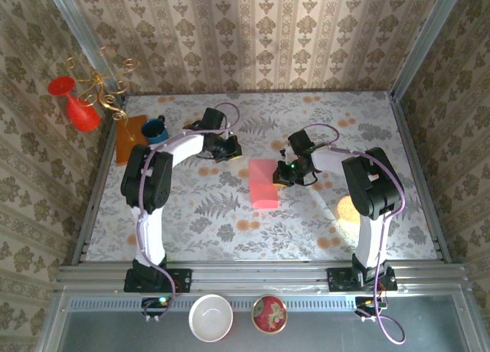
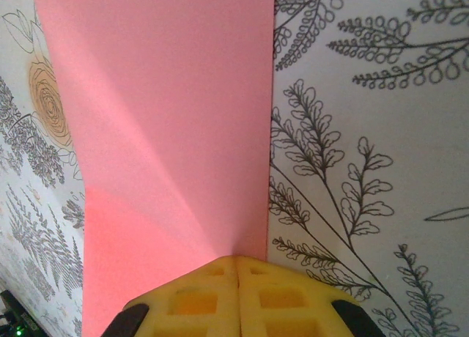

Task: Fold a paper plane with a square sheet of paper (pick it up from the middle)
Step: First fold the square sheet of paper in half at the center of the table.

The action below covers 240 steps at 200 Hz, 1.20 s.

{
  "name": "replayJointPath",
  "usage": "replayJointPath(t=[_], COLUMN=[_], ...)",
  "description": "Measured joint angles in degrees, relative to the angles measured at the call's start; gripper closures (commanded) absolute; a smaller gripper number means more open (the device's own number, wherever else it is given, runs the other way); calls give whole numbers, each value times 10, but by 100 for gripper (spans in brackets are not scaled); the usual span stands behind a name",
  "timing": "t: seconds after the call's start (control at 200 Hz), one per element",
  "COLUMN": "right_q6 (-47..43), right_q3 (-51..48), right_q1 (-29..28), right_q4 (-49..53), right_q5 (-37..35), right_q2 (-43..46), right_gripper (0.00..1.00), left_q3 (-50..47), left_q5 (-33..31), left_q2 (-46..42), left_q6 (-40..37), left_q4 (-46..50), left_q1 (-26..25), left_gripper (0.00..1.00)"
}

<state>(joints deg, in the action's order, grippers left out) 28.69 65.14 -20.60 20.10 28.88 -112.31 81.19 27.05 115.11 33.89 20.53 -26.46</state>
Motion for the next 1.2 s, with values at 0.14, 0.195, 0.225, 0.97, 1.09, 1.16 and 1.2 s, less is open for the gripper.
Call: replayJointPath(t=[0.14,0.195,0.225,0.97,1.09,1.16,1.2], right_q6=[0,0,0,0,0,0,0], right_q3=[0,0,0,0,0,0,0], right_q1=[0,0,0,1,1,1,1], right_q4=[0,0,0,0,0,0,0], right_q5=[0,0,0,1,1,1,1], right_q2=[0,-2,-2,-4,-4,-4,-4], right_gripper=[91,91,91,92,92,92,92], left_q3=[-49,-62,-67,-169,-213,-228,-231], left_q5=[27,38,43,96,102,94,90], left_q2=[-56,-58,-55,-26,-61,-81,-92], left_q6=[13,18,21,6,-11,-15,-16], left_q4=[-21,-25,-25,-62,-58,-46,-41], left_q1=[-62,-81,-89,-63,-33,-24,-26], left_gripper=[91,91,91,94,95,95,95])
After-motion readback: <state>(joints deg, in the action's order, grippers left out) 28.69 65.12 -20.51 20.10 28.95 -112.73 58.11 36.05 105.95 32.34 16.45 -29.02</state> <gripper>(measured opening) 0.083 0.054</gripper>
